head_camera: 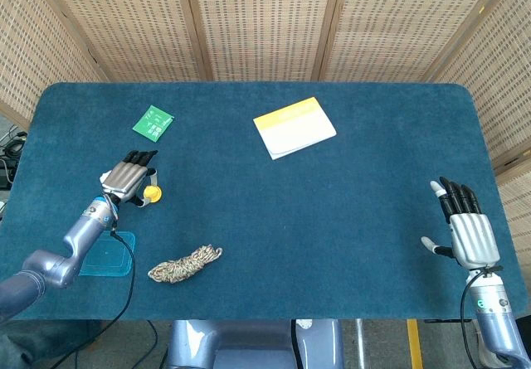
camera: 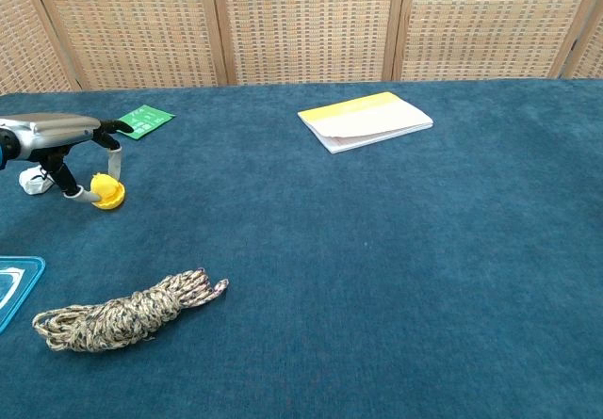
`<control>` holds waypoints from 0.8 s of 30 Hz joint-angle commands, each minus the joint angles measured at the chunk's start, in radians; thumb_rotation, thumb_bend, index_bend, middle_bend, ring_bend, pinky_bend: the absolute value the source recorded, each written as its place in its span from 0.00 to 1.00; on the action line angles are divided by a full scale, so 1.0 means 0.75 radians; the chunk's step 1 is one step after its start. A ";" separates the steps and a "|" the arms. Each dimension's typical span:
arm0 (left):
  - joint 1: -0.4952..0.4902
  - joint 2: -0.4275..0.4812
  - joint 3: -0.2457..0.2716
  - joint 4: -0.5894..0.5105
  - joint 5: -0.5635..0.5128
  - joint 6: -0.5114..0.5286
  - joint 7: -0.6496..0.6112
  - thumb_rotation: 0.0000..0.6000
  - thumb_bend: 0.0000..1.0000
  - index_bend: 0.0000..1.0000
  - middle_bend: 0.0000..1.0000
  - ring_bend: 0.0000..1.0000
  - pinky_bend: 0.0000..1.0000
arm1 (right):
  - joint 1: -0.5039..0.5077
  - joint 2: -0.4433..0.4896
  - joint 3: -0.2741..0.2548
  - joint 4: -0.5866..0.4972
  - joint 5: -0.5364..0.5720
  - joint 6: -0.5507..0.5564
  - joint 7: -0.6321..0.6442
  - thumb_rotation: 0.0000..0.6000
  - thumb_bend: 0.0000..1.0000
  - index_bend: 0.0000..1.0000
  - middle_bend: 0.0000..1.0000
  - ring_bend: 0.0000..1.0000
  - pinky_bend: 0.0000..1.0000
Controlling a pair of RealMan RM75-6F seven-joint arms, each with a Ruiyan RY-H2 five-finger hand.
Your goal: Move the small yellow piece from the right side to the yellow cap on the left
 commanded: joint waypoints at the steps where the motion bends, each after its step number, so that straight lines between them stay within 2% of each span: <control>1: 0.001 0.006 0.001 -0.004 0.007 -0.001 0.005 1.00 0.32 0.54 0.00 0.00 0.00 | 0.000 0.001 0.001 0.000 0.000 -0.001 0.003 1.00 0.00 0.00 0.00 0.00 0.00; 6: -0.001 0.029 0.005 -0.034 0.021 -0.018 0.004 1.00 0.31 0.35 0.00 0.00 0.00 | -0.001 0.001 0.001 -0.001 -0.003 -0.001 0.002 1.00 0.00 0.00 0.00 0.00 0.00; 14: 0.009 0.088 -0.006 -0.101 0.023 0.001 0.024 1.00 0.31 0.24 0.00 0.00 0.00 | -0.003 0.004 0.002 -0.007 -0.007 0.001 0.004 1.00 0.00 0.00 0.00 0.00 0.00; 18: 0.041 0.163 -0.028 -0.188 0.033 0.089 -0.005 1.00 0.30 0.06 0.00 0.00 0.00 | -0.005 0.007 -0.002 -0.014 -0.014 0.002 0.007 1.00 0.00 0.01 0.00 0.00 0.00; 20: 0.062 0.209 -0.041 -0.245 0.036 0.138 -0.031 1.00 0.26 0.00 0.00 0.00 0.00 | -0.006 0.009 -0.002 -0.016 -0.015 0.004 0.006 1.00 0.00 0.01 0.00 0.00 0.00; 24: 0.118 0.305 -0.070 -0.358 0.036 0.259 -0.075 1.00 0.10 0.00 0.00 0.00 0.00 | -0.008 0.011 -0.001 -0.021 -0.018 0.010 0.008 1.00 0.00 0.01 0.00 0.00 0.00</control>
